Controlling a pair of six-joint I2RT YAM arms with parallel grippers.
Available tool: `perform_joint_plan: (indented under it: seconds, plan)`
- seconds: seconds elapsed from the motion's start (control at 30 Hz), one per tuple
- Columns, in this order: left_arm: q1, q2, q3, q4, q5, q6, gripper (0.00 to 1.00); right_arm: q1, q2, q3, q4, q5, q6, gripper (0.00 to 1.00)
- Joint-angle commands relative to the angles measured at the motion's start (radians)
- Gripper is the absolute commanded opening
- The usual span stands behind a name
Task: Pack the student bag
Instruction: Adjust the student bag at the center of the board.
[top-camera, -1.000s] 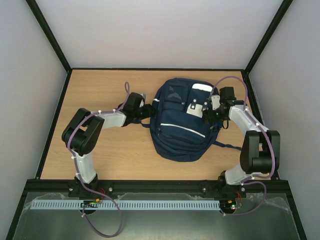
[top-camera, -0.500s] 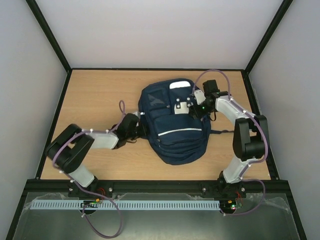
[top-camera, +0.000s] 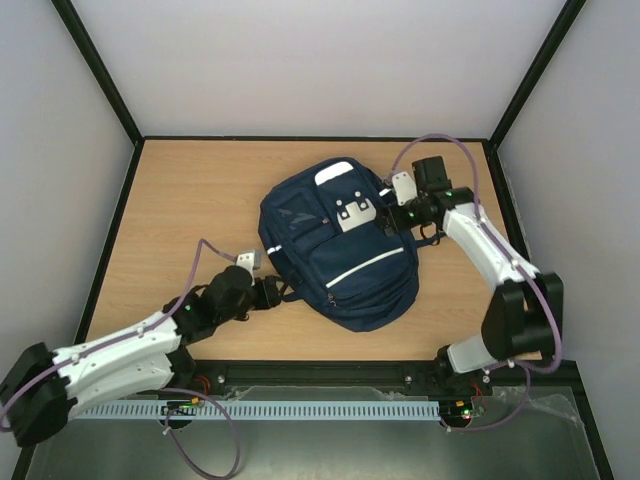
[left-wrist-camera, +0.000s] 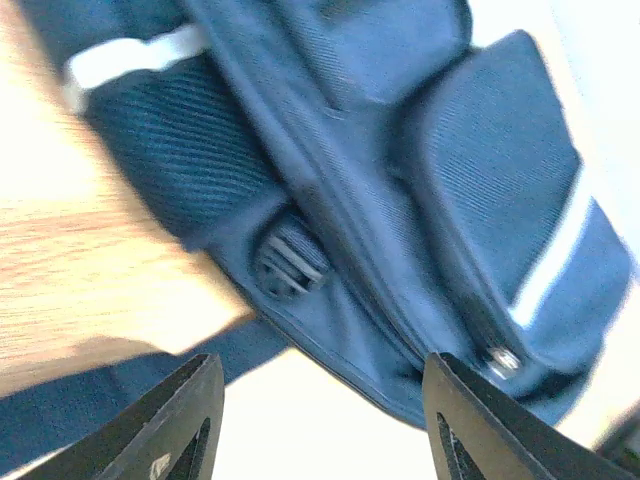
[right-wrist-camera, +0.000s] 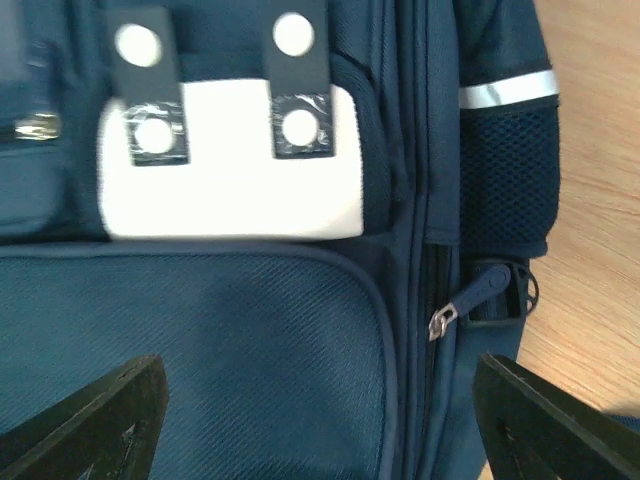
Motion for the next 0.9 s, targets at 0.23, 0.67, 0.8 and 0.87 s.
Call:
perform_joint_plan:
  seconds: [0.23, 0.67, 0.8, 0.87]
  plan:
    - [-0.275, -0.219, -0.14, 0.149, -0.073, 0.442, 0.54, 0.125, -0.228, -0.266, -0.072, -0.269, -0.141, 0.68]
    - [-0.377, 0.27, 0.13, 0.19, -0.21, 0.621, 0.55, 0.148, -0.205, -0.342, 0.055, -0.266, -0.1, 0.59]
    - [-0.281, 0.342, 0.175, 0.198, -0.124, 0.598, 0.55, 0.146, -0.234, -0.329, 0.038, -0.203, -0.087, 0.58]
    - [-0.201, 0.352, 0.172, 0.226, -0.017, 0.561, 0.54, 0.14, -0.273, -0.322, 0.015, -0.175, -0.093, 0.58]
